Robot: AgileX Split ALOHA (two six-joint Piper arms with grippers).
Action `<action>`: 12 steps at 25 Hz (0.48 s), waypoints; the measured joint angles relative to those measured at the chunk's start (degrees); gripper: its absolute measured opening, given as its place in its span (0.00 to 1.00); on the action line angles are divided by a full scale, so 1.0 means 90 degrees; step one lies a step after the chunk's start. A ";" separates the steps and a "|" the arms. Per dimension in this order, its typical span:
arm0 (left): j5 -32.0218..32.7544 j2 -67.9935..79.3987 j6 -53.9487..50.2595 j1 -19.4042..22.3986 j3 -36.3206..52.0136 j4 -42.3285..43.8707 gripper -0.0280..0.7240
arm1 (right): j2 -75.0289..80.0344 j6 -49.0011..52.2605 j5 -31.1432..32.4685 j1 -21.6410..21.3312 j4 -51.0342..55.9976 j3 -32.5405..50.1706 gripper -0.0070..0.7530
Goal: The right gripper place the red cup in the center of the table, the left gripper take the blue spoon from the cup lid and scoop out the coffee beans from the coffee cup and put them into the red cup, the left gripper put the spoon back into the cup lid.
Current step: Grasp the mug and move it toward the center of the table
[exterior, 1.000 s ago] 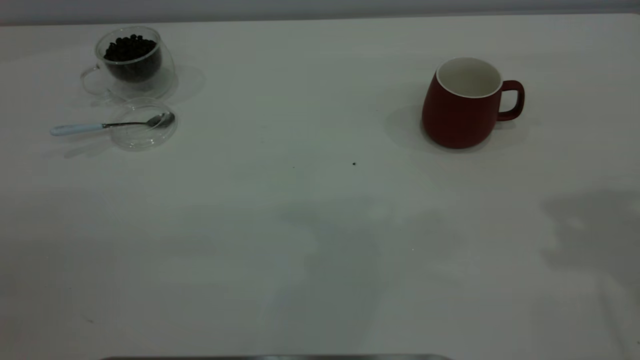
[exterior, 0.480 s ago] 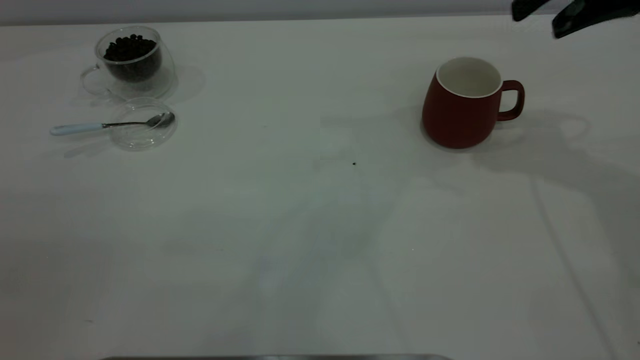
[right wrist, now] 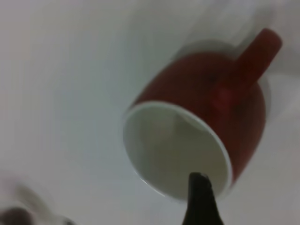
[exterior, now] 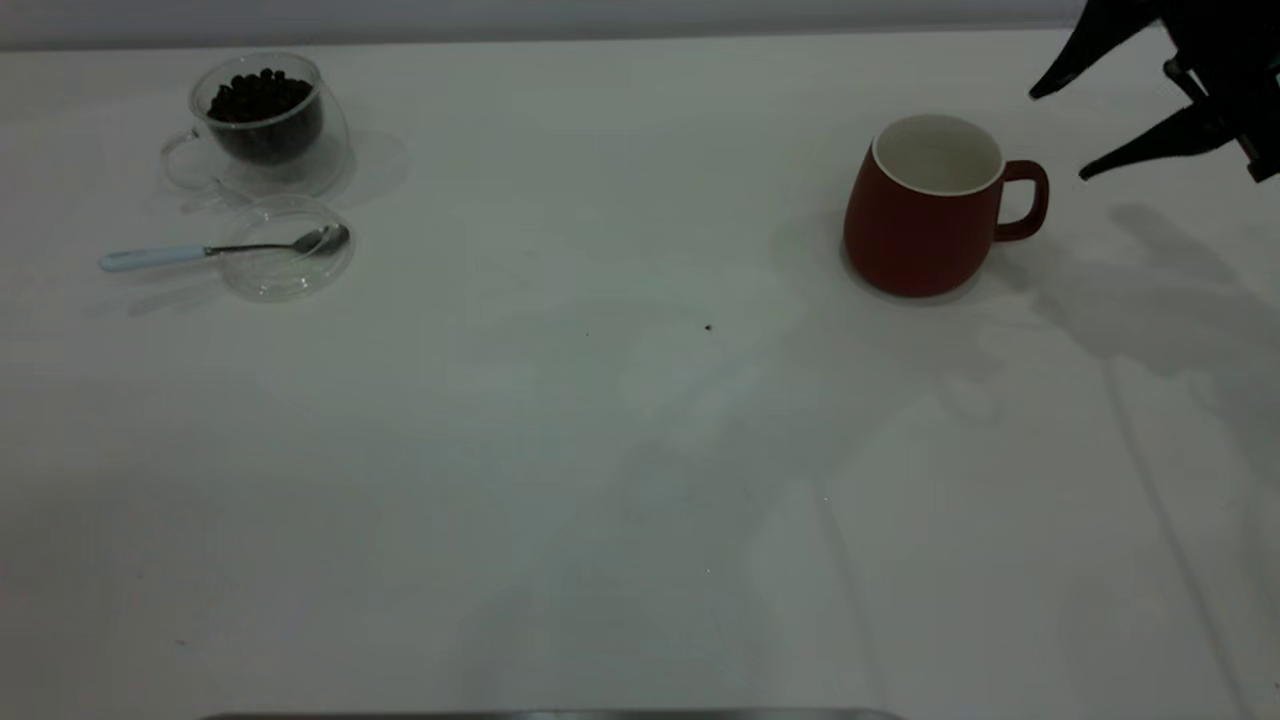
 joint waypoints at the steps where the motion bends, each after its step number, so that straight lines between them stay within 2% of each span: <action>1: 0.0000 0.0000 0.0000 0.0000 0.0000 0.0000 0.51 | 0.0062 0.0059 0.0000 -0.0010 0.0146 -0.0033 0.75; 7: 0.0000 0.0000 0.0000 0.0000 0.0000 0.0000 0.51 | 0.0767 0.0129 -0.0014 -0.0015 0.1382 -0.0296 0.75; 12: 0.0000 0.0000 0.0000 0.0000 0.0000 0.0000 0.51 | 0.1060 0.0145 -0.0081 -0.0015 0.1624 -0.0309 0.75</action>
